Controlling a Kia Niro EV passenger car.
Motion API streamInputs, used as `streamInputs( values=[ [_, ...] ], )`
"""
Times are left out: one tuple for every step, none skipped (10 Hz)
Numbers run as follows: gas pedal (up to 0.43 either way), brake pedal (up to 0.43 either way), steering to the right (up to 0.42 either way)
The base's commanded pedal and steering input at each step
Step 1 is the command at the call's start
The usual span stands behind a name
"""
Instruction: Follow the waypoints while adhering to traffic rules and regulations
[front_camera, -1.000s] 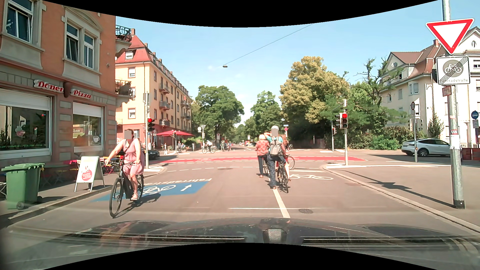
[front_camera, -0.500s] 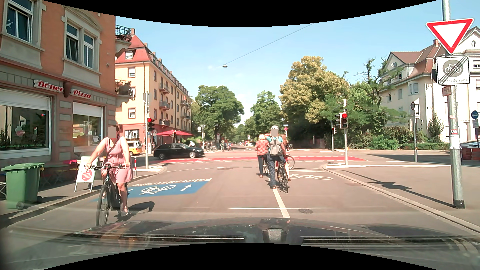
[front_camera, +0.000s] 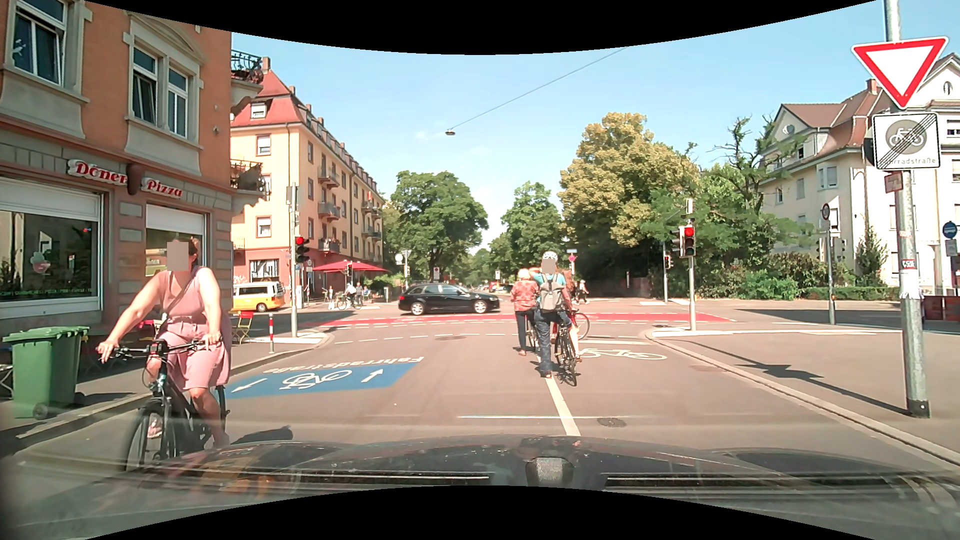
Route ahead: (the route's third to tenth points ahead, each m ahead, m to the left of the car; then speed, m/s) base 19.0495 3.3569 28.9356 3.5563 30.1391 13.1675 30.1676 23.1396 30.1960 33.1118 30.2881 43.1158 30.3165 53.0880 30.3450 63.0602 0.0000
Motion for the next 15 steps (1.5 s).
streamInputs(
  values=[
    [0.000,0.287,0.011],
    [0.000,0.287,0.011],
    [0.000,0.287,0.011],
    [0.000,0.287,0.011],
    [0.000,0.287,0.011],
    [0.000,0.287,0.011],
    [0.000,0.287,0.011],
    [0.000,0.287,0.011],
    [0.000,0.287,0.011],
    [0.000,0.287,0.011],
    [0.000,0.287,0.011],
    [0.000,0.287,0.011],
    [0.000,0.287,0.011],
    [0.000,0.287,0.011],
    [0.000,0.287,0.010]
  ],
)
